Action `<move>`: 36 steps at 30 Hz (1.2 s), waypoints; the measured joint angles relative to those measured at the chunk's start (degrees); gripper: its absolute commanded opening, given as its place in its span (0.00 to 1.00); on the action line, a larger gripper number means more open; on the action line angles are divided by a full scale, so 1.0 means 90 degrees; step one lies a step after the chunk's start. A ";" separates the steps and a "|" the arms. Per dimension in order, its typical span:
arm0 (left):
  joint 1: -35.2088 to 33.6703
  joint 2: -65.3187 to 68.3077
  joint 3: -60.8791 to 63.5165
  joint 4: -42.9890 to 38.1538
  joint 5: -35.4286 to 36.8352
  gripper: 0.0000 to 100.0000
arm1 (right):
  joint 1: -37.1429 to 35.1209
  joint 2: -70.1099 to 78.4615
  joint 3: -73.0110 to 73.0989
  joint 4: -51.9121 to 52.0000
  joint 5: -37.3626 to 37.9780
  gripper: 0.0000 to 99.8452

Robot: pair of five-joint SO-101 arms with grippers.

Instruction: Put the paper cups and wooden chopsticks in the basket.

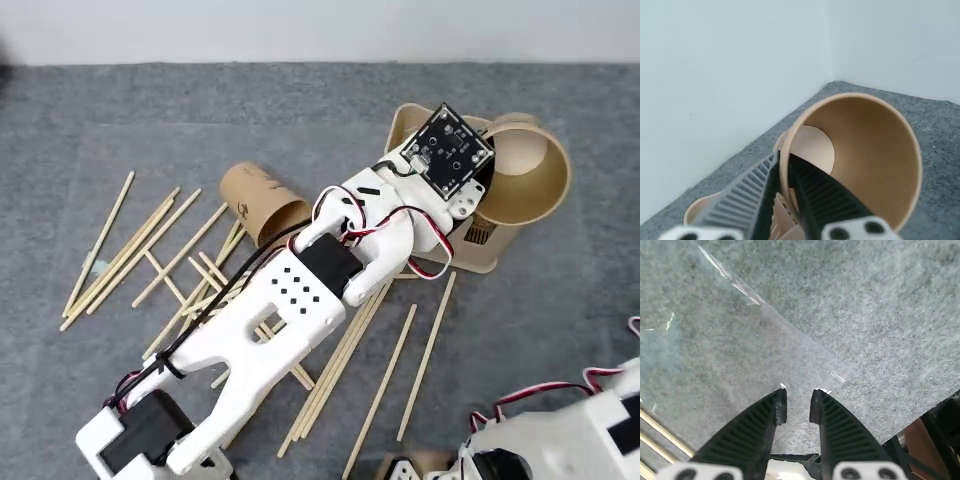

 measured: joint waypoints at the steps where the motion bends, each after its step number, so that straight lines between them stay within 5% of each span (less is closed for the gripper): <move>1: 0.0010 0.0000 -0.0039 -0.0010 0.0166 0.13 | 0.0000 0.0000 0.0000 0.0010 0.0088 0.09; 6: -0.0186 0.0088 -0.0469 -0.0010 0.1143 0.16 | 0.0000 0.0000 0.0000 0.0010 0.0244 0.09; 19: -0.0205 0.0088 -0.0762 0.0039 0.1270 0.16 | 0.0000 0.0000 0.0000 0.0020 0.0244 0.09; 32: -0.0029 -0.1436 -0.1250 0.1856 0.1280 0.15 | -0.0576 -0.1534 -0.0127 0.0020 0.0264 0.09; 36: -0.0088 -0.2335 -0.1250 0.2315 0.1280 0.14 | -0.1065 -0.2061 -0.0127 0.0020 0.0264 0.01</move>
